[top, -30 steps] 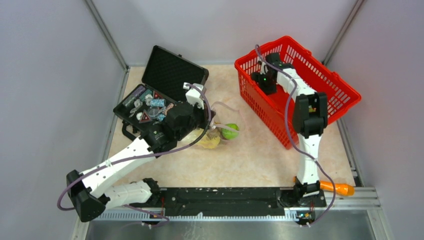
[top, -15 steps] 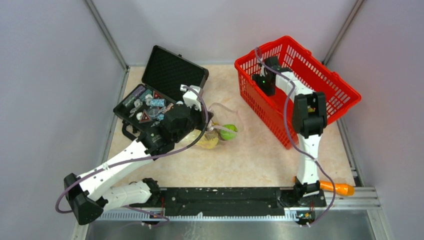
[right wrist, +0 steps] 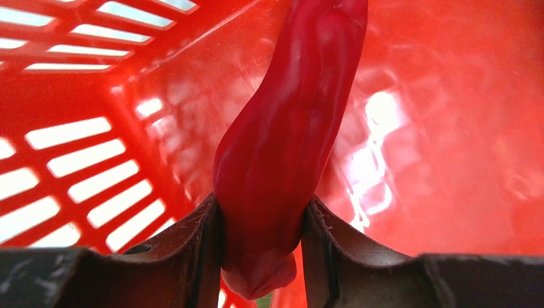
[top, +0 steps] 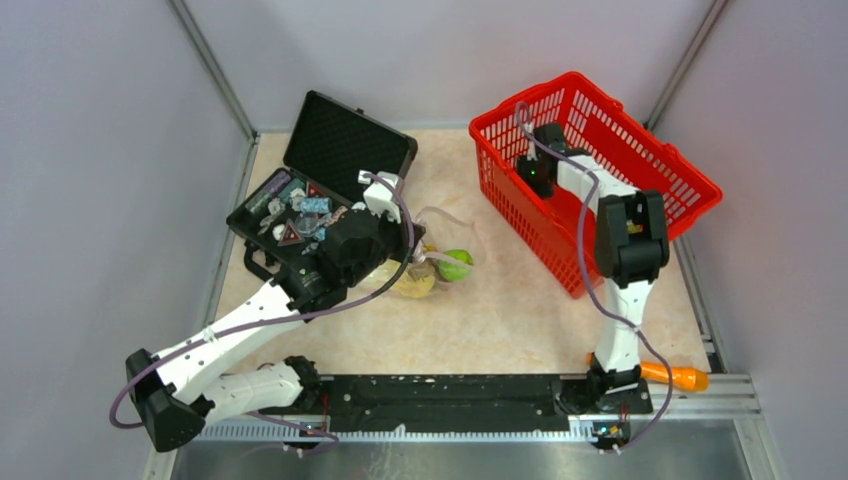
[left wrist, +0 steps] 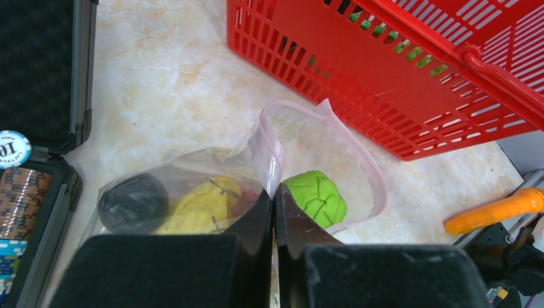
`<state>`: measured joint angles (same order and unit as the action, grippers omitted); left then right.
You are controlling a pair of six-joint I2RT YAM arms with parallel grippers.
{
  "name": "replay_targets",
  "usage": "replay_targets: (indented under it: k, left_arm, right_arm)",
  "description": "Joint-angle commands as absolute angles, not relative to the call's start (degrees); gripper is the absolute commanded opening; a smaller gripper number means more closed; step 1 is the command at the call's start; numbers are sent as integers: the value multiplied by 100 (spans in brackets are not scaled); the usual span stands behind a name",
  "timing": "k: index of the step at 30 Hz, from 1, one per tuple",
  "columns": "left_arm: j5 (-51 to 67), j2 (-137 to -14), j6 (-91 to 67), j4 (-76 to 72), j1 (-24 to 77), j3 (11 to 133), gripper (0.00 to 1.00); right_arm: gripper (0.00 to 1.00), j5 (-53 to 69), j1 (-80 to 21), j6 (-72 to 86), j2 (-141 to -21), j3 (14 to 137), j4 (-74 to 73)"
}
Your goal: Place the food in the zip-top bag and seal the zipper
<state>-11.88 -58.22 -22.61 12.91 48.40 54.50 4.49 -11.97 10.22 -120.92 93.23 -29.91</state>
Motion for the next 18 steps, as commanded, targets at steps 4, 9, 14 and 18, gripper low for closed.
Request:
replay_targets:
  k: [4, 9, 14, 18]
  left_arm:
    - [-1259, -5582, -2231, 1050, 4808, 5467, 0]
    - [-1278, -5485, -2178, 1106, 4809, 5428, 0]
    - [-1247, -5436, -2128, 1159, 4813, 5432, 0]
    - [-1272, -5369, -2102, 1149, 4808, 5379, 0]
  right_arm:
    - [15, 152, -1158, 972, -10140, 8847, -2245]
    - [15, 234, -1154, 912, -8899, 8238, -1858]
    - [13, 1643, -1157, 1003, -7450, 7196, -849]
    - [10, 3086, -1245, 1401, -6607, 6233, 440]
